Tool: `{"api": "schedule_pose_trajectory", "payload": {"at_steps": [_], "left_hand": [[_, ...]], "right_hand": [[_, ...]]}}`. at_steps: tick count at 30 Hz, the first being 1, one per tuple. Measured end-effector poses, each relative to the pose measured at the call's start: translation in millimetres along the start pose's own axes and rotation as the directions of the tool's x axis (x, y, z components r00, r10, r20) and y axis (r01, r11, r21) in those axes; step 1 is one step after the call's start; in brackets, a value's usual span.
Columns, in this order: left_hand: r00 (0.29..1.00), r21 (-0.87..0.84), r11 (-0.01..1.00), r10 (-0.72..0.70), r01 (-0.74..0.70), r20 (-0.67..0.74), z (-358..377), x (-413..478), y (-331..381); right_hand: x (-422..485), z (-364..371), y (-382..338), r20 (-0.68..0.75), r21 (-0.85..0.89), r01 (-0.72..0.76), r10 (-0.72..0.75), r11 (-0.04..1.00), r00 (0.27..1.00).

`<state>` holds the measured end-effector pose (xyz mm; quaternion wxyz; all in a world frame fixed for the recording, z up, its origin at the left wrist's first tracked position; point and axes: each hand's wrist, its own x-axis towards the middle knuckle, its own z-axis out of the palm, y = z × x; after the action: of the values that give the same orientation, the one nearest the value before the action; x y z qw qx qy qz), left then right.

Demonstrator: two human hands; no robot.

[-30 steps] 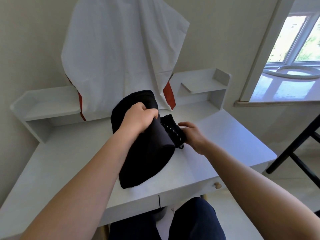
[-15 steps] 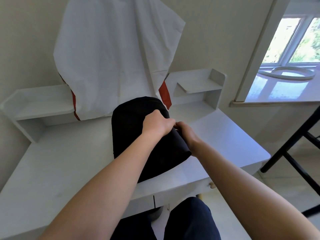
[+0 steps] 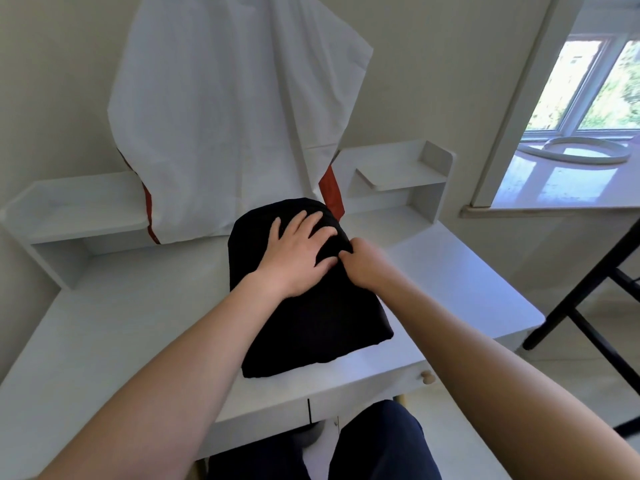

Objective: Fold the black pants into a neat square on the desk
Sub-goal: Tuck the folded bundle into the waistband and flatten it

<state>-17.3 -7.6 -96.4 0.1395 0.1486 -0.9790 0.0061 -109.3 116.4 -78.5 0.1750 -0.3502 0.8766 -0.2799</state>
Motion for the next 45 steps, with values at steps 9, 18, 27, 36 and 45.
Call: {"api": "schedule_pose_trajectory", "payload": {"at_steps": [9,18,27,36,45], "left_hand": [[0.923,0.001,0.925,-0.381,0.381,0.049,34,-24,23],[0.769,-0.112,0.770,-0.593,0.628,0.238,13,-35,63],[0.980,0.092,0.976,-0.198,0.198,-0.011,-32,-26,-26],[0.933,-0.008,0.968,-0.238,0.249,0.270,9,-31,-63],[0.911,-0.228,0.900,-0.304,0.370,0.277,25,-39,-69]], "right_hand": [[28,8,-1,0.112,-0.121,0.194,-0.181,0.973,0.977],[43,38,-21,-0.069,-0.511,0.292,-0.377,0.809,0.924],[8,50,-33,-0.290,-0.442,0.168,-0.317,0.881,0.903],[7,70,-3,-0.080,-0.493,0.228,-0.305,0.840,0.949],[25,48,43,-0.133,-0.386,0.036,-0.095,0.922,0.987]]}}
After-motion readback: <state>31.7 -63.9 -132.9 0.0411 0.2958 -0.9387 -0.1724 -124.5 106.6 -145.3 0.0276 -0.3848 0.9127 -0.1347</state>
